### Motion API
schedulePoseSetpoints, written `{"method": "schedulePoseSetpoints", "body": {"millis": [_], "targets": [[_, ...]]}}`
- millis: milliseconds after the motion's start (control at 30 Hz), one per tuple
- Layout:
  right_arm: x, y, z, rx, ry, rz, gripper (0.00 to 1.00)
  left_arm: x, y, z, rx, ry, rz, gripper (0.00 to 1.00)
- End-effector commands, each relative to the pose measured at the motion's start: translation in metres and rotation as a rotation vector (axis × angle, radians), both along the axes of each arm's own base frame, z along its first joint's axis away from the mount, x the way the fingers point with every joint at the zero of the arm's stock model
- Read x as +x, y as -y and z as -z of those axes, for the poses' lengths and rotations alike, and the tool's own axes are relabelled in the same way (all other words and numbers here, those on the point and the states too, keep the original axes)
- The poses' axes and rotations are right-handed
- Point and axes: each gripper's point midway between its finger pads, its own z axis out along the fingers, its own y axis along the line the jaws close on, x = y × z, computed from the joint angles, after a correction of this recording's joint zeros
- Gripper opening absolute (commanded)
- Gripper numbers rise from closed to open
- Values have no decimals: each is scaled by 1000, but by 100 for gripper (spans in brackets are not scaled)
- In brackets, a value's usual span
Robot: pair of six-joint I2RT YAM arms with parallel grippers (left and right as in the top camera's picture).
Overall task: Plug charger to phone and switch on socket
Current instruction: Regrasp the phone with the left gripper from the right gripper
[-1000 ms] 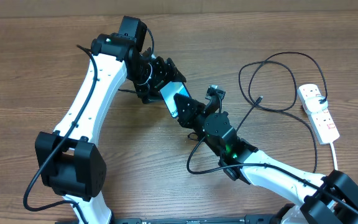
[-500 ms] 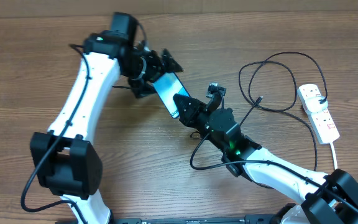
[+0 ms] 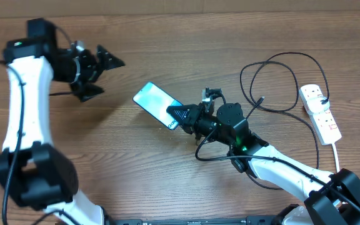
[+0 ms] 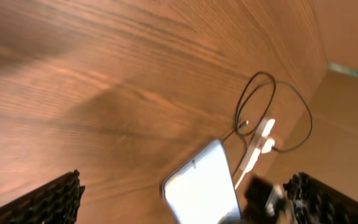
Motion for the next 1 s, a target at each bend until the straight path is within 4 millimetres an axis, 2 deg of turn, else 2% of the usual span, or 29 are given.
{"method": "schedulePoseSetpoints", "body": {"millis": [0,133,233,333,400,467,533,633,700,767,867,967], "targets": [[3,-2,-10,129,-209,37,4,-35,-10,-60,164,210,102,100],[9,6,-8,144,-249,71,4,-89,-9,-90,278,263,177,100],[15,12,-5,140,-258,94,4,-130,-14,-113,371,302,145,100],[16,15,-3,137,-266,94,4,-164,-16,-138,437,425,67,100],[15,14,-3,138,-268,86,4,-177,-24,-135,466,423,-20,100],[11,12,-4,140,-273,63,4,-187,-31,-118,460,383,-118,100],[7,10,-4,142,-278,37,4,-189,-26,-92,372,328,-203,100],[3,8,-5,141,-279,8,4,-175,1,-59,117,293,-230,100],[2,7,-5,143,-280,0,4,-158,24,-50,-101,316,-193,100],[2,7,-5,143,-280,0,4,-144,39,-44,-290,319,-166,100],[2,7,-5,142,-280,0,4,-129,47,-28,-479,250,-169,100],[2,7,-5,141,-279,4,4,-121,48,-6,-525,153,-200,96]]}}
